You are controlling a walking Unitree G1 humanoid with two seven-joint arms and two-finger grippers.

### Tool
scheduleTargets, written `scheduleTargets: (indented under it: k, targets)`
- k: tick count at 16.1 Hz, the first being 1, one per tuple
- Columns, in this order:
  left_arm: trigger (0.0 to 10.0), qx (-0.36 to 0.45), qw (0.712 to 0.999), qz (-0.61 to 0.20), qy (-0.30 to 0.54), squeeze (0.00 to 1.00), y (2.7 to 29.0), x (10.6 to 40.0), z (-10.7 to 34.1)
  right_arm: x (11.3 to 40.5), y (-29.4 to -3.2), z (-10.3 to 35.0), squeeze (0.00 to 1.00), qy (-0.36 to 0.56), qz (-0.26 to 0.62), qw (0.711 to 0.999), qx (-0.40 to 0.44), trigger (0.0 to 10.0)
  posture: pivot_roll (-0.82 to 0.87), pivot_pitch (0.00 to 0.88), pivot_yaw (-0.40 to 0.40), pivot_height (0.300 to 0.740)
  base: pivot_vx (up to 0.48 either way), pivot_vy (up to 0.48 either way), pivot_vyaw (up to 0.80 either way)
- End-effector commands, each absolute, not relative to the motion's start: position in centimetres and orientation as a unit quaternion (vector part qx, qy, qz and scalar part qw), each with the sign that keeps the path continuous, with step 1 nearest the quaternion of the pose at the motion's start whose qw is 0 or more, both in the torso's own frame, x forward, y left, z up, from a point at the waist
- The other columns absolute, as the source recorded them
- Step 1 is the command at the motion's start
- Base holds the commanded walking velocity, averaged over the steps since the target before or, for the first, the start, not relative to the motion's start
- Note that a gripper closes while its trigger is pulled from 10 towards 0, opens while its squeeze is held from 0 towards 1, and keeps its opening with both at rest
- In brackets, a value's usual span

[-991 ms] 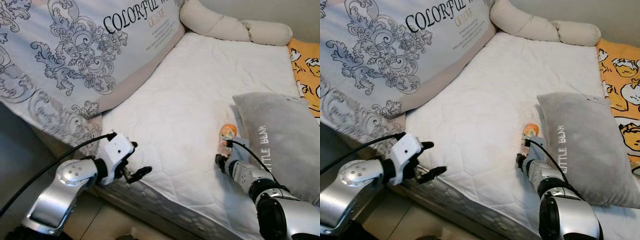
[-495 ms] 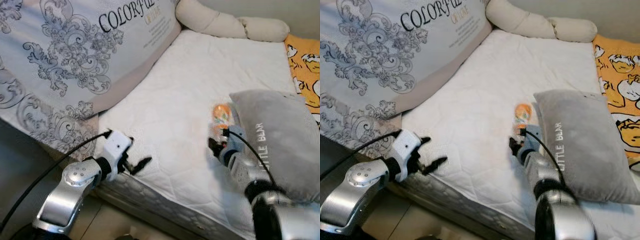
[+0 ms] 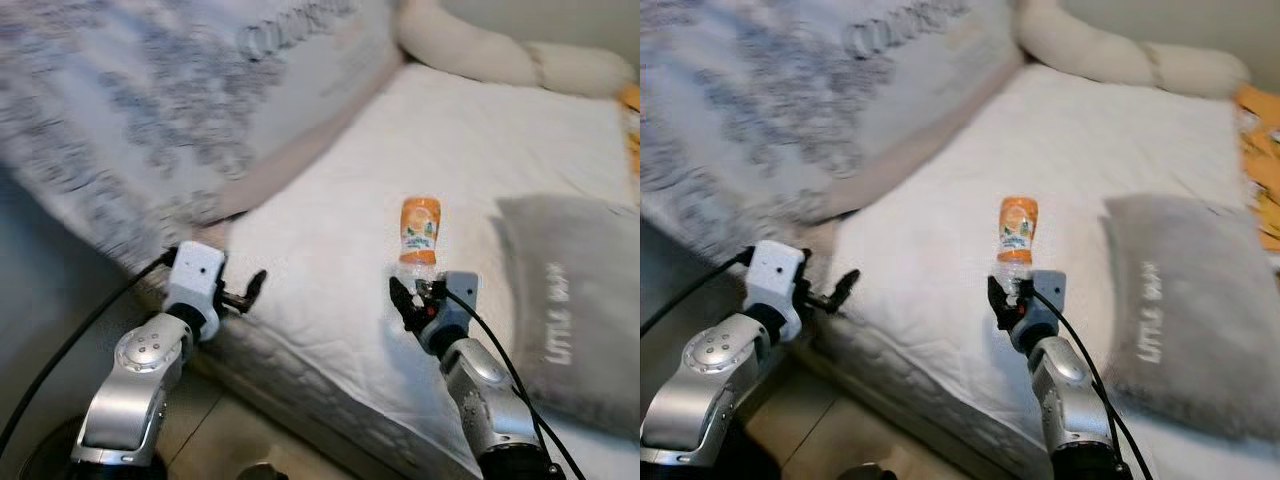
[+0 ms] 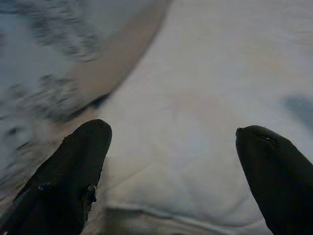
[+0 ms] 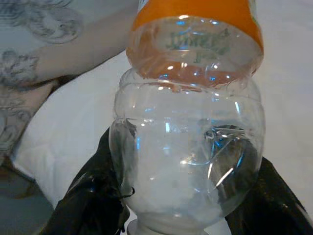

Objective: Clean up the room

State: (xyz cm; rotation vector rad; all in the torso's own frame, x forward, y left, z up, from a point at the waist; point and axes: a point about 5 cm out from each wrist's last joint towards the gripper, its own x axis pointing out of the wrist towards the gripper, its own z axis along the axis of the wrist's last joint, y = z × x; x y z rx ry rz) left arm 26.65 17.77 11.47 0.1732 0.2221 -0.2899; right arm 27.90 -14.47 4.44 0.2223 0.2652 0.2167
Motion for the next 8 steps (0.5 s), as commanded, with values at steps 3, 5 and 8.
scheduleTargets:
  k: [3, 5, 8]
  targets:
    - [10.0, 0.096, 0.984, -0.106, 0.109, 0.00, 18.4, 27.4, 11.3, 27.3, -14.0, 5.5, 0.00, 0.140, 0.115, 0.980, 0.081, 10.0, -0.01, 0.000, 0.023, 0.740, 0.000, 0.000, 0.80]
    - [10.0, 0.094, 0.984, -0.099, 0.116, 0.00, 18.5, 27.5, 11.0, 27.4, -14.0, 5.8, 0.00, 0.134, 0.109, 0.981, 0.086, 10.0, -0.02, 0.000, 0.022, 0.740, 0.000, 0.000, 0.80]
    - [10.0, 0.104, 0.982, -0.097, 0.128, 0.00, 18.1, 27.9, 10.6, 27.6, -13.9, 6.1, 0.00, 0.133, 0.123, 0.979, 0.098, 10.0, -0.01, 0.000, 0.024, 0.740, 0.000, 0.000, 0.80]
